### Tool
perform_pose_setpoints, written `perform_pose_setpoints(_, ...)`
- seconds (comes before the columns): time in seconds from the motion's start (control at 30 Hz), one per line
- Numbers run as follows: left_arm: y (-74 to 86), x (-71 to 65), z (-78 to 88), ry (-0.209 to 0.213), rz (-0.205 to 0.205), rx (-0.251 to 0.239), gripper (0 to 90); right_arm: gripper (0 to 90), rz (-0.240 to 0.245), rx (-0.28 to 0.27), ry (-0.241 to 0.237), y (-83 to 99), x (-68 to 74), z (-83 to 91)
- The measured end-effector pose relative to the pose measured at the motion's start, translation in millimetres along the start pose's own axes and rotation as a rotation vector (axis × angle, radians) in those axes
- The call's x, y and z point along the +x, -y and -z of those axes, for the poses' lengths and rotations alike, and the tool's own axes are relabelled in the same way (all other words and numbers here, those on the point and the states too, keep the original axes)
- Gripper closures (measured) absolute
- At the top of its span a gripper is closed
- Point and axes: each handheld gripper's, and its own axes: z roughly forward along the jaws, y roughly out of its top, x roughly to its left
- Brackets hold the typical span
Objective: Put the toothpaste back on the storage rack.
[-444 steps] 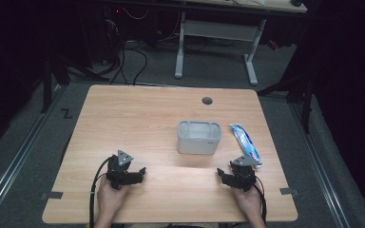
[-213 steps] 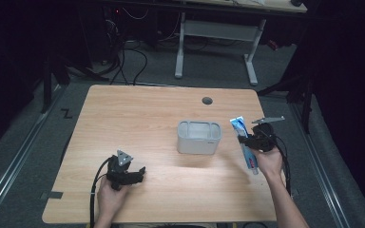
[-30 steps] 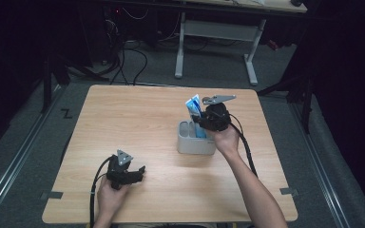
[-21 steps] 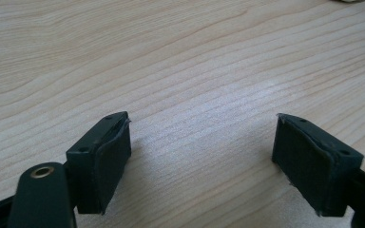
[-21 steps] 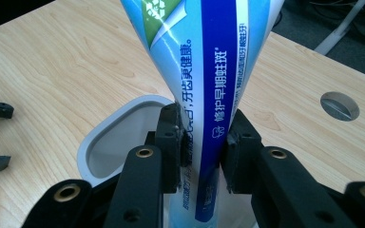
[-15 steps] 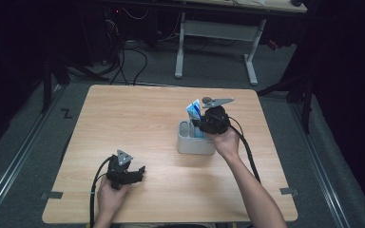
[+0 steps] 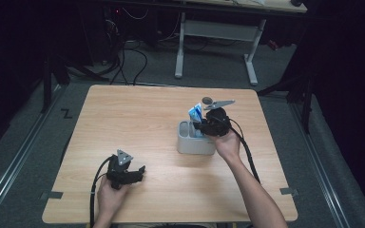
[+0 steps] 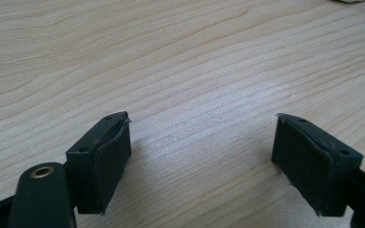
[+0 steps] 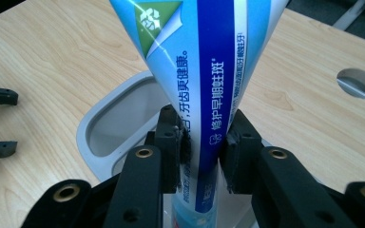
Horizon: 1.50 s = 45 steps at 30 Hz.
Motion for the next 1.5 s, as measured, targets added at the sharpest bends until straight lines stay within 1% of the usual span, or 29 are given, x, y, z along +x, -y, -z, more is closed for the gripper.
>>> perform_pose_setpoints(0.13,0.1,-0.2,0.1,0.0,-0.001,0.0,20.9,71.1,0.01,0.004,0.011,0.7,0.6,2.1)
perform_pose_setpoints(0.3,0.2,-0.3,0.2,0.002,-0.001,0.0,20.9,70.5,-0.025,-0.015,0.009,2.4,-3.0,0.2)
perform_pose_setpoints(0.47,0.3,-0.4,0.4,0.002,-0.001,0.0,20.9,69.7,-0.035,-0.014,0.019,2.5,-3.3,-0.1)
perform_pose_setpoints(0.5,0.3,-0.4,0.4,0.001,-0.002,0.001,20.8,69.4,-0.043,-0.017,0.015,2.8,-4.2,-0.4)
perform_pose_setpoints(0.53,0.3,-0.5,0.4,0.001,-0.002,0.001,20.7,68.5,-0.061,-0.022,0.009,2.9,-5.1,-0.9)
perform_pose_setpoints(0.63,0.4,-0.6,0.4,0.001,-0.002,0.001,20.7,67.8,-0.055,-0.028,0.01,3.0,-4.9,-1.2)
perform_pose_setpoints(0.67,0.4,-0.6,0.4,0.001,-0.002,0.001,20.7,67.2,-0.056,-0.031,0.01,3.3,-4.7,-1.5)
perform_pose_setpoints(0.7,0.3,-0.6,0.4,0.001,-0.002,0.001,20.7,63.0,-0.062,-0.03,0.009,3.3,-4.6,-2.7)
perform_pose_setpoints(0.73,0.3,-0.6,0.4,0.001,-0.002,0.001,20.7,63.0,-0.062,-0.03,0.009,3.3,-4.6,-2.7)
perform_pose_setpoints(0.77,0.4,-0.7,0.4,0.0,-0.002,0.001,20.7,58.3,-0.068,-0.035,0.0,2.7,-4.7,-3.8)
perform_pose_setpoints(0.8,0.4,-0.7,0.4,0.0,-0.002,0.001,20.7,58.3,-0.068,-0.035,0.0,2.7,-4.7,-3.8)
perform_pose_setpoints(0.83,0.4,-0.7,0.4,-0.001,-0.002,0.001,20.7,55.8,-0.074,-0.04,-0.006,2.0,-3.7,-4.7)
perform_pose_setpoints(0.9,0.4,-0.7,0.4,-0.001,-0.002,0.001,20.7,54.7,-0.071,-0.043,-0.002,1.7,-3.3,-4.4)
perform_pose_setpoints(0.93,0.5,-0.8,0.6,-0.001,-0.001,0.001,20.7,52.8,-0.079,-0.055,-0.008,1.2,-2.7,-2.3)
perform_pose_setpoints(1.03,0.7,-0.8,0.9,-0.002,0.001,0.001,20.7,51.1,-0.073,-0.06,-0.007,1.0,-3.2,2.4)
perform_pose_setpoints(1.1,0.9,-0.7,0.9,-0.002,0.003,-0.001,20.8,50.6,-0.071,-0.055,0.004,1.1,-4.2,6.1)
perform_pose_setpoints(1.23,0.9,-0.7,1.0,-0.002,0.003,-0.001,20.9,49.2,-0.073,-0.065,0.011,1.5,-6.7,12.0)
perform_pose_setpoints(1.27,0.9,-0.7,0.9,-0.003,0.003,-0.001,20.9,48.8,-0.075,-0.069,0.014,1.5,-6.8,13.6)
perform_pose_setpoints(1.3,0.8,-0.7,0.8,-0.003,0.003,-0.001,20.9,48.6,-0.08,-0.087,0.016,1.5,-7.3,16.5)
perform_pose_setpoints(1.33,0.9,-0.7,0.9,-0.003,0.003,-0.001,20.9,47.7,-0.09,-0.103,0.007,1.5,-7.6,19.2)
perform_pose_setpoints(1.43,0.9,-0.7,0.9,-0.003,0.004,-0.001,21.0,46.5,-0.066,-0.088,0.02,2.0,-7.1,19.5)
perform_pose_setpoints(1.5,0.9,-0.8,0.9,-0.004,0.004,-0.001,21.0,46.3,-0.066,-0.091,0.013,2.9,-6.3,20.5)
